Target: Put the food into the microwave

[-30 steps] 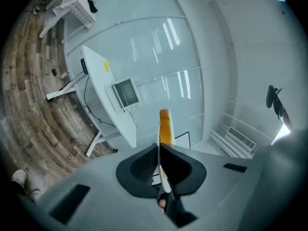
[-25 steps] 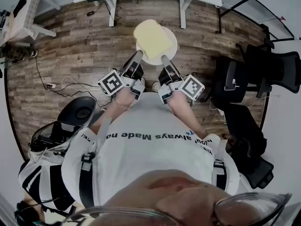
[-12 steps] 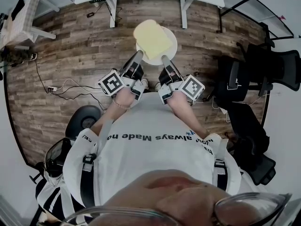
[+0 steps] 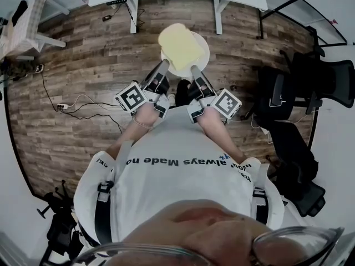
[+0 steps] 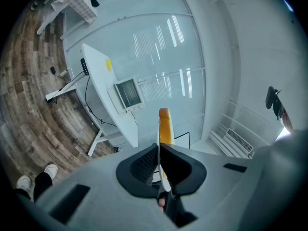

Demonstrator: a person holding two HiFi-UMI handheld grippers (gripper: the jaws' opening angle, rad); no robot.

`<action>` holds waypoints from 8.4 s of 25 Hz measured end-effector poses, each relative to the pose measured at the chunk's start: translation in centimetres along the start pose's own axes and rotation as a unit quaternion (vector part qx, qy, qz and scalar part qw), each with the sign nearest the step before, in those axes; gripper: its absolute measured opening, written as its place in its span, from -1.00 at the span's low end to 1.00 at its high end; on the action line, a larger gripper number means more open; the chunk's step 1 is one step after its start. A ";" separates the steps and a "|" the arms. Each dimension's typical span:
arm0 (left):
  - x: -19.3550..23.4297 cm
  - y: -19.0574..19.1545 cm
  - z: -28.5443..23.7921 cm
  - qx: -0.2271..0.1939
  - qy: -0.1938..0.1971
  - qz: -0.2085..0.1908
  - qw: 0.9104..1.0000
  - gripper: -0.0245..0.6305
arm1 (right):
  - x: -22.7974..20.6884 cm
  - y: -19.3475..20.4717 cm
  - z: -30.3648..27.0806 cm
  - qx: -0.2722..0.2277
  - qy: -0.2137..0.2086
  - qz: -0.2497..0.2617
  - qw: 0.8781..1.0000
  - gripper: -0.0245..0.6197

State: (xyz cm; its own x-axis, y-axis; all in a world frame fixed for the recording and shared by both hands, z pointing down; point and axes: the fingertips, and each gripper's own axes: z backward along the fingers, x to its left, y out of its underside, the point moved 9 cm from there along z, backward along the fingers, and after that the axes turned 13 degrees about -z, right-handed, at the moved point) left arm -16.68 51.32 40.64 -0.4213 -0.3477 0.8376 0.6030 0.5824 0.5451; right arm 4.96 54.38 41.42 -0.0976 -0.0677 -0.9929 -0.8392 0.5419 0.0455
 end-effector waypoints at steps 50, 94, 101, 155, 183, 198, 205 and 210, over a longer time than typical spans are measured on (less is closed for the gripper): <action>3.9 -7.1 -26.8 -0.026 -0.027 -0.004 0.999 -0.87 | 0.2 -25.1 -16.0 0.043 -0.010 -0.003 0.999 -0.86; 18.1 -29.0 -38.7 0.002 -0.008 0.038 0.999 -0.87 | 3.2 -29.0 -43.1 0.010 0.012 -0.008 1.000 -0.86; 19.6 -30.6 -39.8 0.015 -0.005 0.022 1.000 -0.87 | 3.0 -29.4 -45.2 0.009 0.022 -0.012 1.000 -0.86; 19.0 -33.2 -50.8 -0.007 -0.010 0.033 0.999 -0.87 | 3.9 -39.6 -50.2 0.007 -0.009 -0.017 1.000 -0.86; 24.4 -29.2 -47.4 0.038 -0.074 0.040 0.996 -0.86 | -2.1 -36.8 -49.9 0.050 0.062 -0.034 0.996 -0.86; 30.1 -28.2 -48.9 0.046 -0.096 0.047 0.993 -0.86 | -6.7 -37.1 -53.1 0.050 0.092 -0.046 0.993 -0.86; 32.3 -28.3 -50.0 0.046 -0.106 0.058 0.992 -0.86 | -8.5 -37.9 -55.1 0.058 0.103 -0.050 0.992 -0.85; 33.9 -29.0 -50.9 0.041 -0.111 0.063 0.991 -0.86 | -9.3 -38.3 -56.9 0.059 0.103 -0.054 0.991 -0.85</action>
State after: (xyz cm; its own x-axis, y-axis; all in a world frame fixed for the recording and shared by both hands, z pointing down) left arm -14.01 -14.74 54.99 -0.4902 -0.1045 0.8653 0.6065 0.6722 0.4247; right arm 7.55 -13.43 55.14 -0.1285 -0.2928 -0.9475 -0.7828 0.6166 -0.0844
